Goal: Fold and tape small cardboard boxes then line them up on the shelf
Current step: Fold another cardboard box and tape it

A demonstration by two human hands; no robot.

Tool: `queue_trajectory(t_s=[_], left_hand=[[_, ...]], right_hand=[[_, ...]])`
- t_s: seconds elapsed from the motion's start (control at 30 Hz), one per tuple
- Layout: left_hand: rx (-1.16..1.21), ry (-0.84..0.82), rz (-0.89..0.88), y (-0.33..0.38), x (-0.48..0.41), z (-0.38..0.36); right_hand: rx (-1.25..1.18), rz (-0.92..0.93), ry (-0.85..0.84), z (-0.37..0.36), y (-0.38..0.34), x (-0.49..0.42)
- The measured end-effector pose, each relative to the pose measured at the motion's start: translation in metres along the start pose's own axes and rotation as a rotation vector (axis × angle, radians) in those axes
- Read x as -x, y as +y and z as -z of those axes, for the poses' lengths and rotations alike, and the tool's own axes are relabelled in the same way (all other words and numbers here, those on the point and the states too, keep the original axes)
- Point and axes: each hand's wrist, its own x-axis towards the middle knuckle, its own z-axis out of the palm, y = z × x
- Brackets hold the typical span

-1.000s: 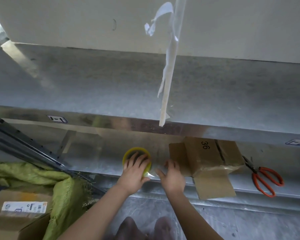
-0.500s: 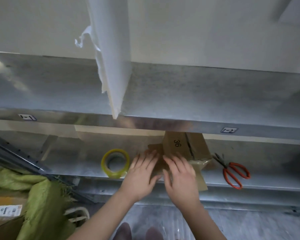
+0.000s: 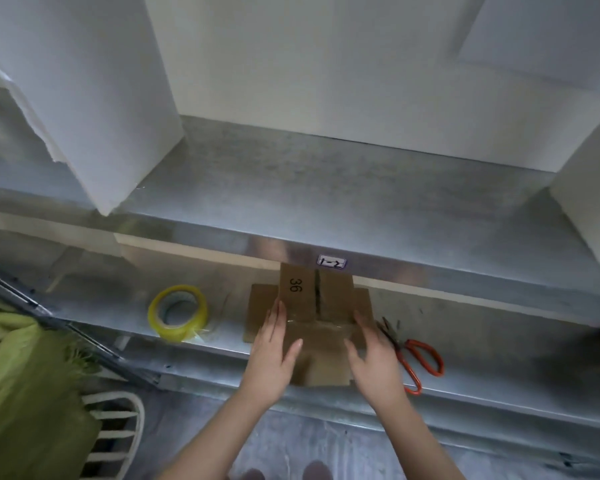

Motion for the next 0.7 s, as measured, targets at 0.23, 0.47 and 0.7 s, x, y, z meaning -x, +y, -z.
queue_trajectory(t_s=[0.23, 0.47, 0.7], left_hand=[[0.476, 0.016, 0.245, 0.007, -0.004, -0.009], [0.035, 0.204, 0.205, 0.016, -0.027, -0.003], [-0.010, 0.215, 0.162, 0.020, -0.035, 0.003]], right_hand=[[-0.111, -0.029, -0.014, 0.000, 0.017, -0.016], [0.063, 0.057, 0.098, -0.014, 0.012, -0.033], [0.038, 0.052, 0.015, -0.010, 0.017, -0.033]])
